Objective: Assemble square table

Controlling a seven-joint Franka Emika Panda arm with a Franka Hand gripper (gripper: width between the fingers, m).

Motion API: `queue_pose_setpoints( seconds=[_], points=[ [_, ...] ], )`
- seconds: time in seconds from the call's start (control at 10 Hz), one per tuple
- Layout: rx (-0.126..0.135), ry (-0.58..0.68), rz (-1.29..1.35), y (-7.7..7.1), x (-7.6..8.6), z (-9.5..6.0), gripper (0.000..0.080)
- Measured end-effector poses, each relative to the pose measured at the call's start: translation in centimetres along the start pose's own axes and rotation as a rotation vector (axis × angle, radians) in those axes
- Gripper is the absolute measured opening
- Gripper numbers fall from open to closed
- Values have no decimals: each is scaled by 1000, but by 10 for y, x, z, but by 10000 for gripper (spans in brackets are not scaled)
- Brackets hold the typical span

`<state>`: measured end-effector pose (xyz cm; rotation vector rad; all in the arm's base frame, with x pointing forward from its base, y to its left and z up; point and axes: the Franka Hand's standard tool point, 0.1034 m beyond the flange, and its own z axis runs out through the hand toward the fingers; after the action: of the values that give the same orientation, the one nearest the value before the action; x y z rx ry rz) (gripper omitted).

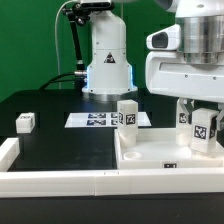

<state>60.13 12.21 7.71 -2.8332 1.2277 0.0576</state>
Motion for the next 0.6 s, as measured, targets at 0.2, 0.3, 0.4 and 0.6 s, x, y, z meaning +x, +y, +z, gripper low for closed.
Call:
queue_pose_setpoints(
  seconds=[0.2, 0.3, 0.4, 0.6],
  points=[
    [1, -2, -2, 0, -1, 0, 514],
    [1, -2, -30, 0, -1, 0, 607],
    [-8, -4, -50, 0, -2, 1, 640],
    [-12, -10, -198, -2, -4, -2, 648]
  ],
)
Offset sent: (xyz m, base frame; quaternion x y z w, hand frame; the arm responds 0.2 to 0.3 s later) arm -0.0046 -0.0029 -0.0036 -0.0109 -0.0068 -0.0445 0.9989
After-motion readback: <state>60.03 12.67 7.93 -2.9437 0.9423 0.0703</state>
